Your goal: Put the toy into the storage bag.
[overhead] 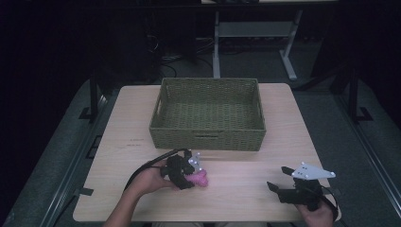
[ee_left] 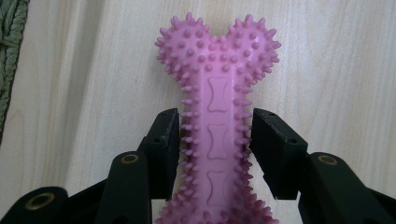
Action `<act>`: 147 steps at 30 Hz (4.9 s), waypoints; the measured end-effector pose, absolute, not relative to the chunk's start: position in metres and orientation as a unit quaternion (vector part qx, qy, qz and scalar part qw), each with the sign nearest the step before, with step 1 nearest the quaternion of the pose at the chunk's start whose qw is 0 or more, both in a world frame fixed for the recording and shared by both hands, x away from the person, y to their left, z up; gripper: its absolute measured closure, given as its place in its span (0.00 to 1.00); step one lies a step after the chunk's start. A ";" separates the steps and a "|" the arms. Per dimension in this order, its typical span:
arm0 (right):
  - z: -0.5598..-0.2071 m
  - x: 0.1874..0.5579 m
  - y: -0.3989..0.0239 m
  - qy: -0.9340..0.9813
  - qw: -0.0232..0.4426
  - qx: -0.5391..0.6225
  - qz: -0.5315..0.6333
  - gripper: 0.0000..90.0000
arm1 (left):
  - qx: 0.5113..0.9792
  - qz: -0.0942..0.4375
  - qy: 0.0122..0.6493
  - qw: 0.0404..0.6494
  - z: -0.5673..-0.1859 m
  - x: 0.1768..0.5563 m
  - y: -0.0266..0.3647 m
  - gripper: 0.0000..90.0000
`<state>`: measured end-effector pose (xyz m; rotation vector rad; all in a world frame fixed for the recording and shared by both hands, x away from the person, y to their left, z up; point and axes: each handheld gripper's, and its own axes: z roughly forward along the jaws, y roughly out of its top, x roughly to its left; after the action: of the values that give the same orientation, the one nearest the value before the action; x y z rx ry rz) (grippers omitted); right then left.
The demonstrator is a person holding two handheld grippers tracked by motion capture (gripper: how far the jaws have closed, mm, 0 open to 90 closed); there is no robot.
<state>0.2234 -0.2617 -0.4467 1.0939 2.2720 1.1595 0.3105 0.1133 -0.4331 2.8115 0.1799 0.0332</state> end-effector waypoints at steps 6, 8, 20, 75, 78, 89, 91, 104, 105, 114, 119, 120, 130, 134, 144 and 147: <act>-0.447 0.223 -0.262 0.804 0.183 0.388 0.411 0.24 | 0.986 0.010 0.063 0.154 -0.434 0.311 0.114 0.60; -0.447 0.223 -0.262 0.804 0.183 0.388 0.411 0.24 | 0.986 0.008 0.063 0.154 -0.435 0.311 0.114 0.61; -0.446 0.223 -0.262 0.803 0.183 0.390 0.411 0.24 | 0.986 0.000 0.061 0.157 -0.434 0.312 0.115 0.65; -0.453 0.231 -0.264 0.803 0.171 0.396 0.411 0.24 | 0.971 -0.015 0.068 0.231 -0.346 0.359 0.124 0.65; -0.452 0.231 -0.264 0.803 0.171 0.396 0.411 0.24 | 0.971 -0.014 0.067 0.231 -0.342 0.362 0.123 0.65; -0.453 0.232 -0.264 0.803 0.171 0.395 0.413 0.24 | 0.969 -0.014 0.070 0.238 -0.324 0.384 0.121 0.65; -0.453 0.232 -0.265 0.802 0.171 0.396 0.413 0.24 | 0.969 -0.015 0.070 0.238 -0.322 0.387 0.120 0.65; -0.453 0.232 -0.267 0.799 0.172 0.399 0.415 0.24 | 0.969 -0.012 0.067 0.239 -0.307 0.407 0.115 0.65; -0.453 0.232 -0.267 0.799 0.172 0.399 0.415 0.24 | 0.968 -0.012 0.072 0.241 -0.306 0.407 0.114 0.65; -0.453 0.233 -0.267 0.800 0.172 0.397 0.415 0.24 | 0.969 -0.009 0.073 0.235 -0.300 0.421 0.110 0.65; -0.453 0.233 -0.267 0.800 0.171 0.396 0.416 0.24 | 0.969 -0.012 0.079 0.234 -0.298 0.430 0.108 0.65; -0.453 0.233 -0.267 0.800 0.171 0.396 0.416 0.24 | 0.970 -0.012 0.078 0.232 -0.298 0.433 0.108 0.65; -0.452 0.232 -0.267 0.799 0.170 0.398 0.419 0.24 | 0.968 -0.018 0.092 0.231 -0.301 0.452 0.105 0.65; -0.452 0.232 -0.267 0.799 0.169 0.397 0.419 0.24 | 0.968 -0.021 0.097 0.232 -0.302 0.461 0.105 0.65; -0.452 0.233 -0.268 0.797 0.170 0.399 0.420 0.24 | 0.965 -0.030 0.114 0.235 -0.310 0.477 0.108 0.65; -0.452 0.233 -0.268 0.797 0.170 0.399 0.421 0.24 | 0.964 -0.030 0.118 0.235 -0.314 0.482 0.110 0.65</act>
<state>0.2326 -0.2678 -0.4519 1.1338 2.2639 1.1947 0.4819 0.1100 -0.3142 2.6458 0.3246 -0.0811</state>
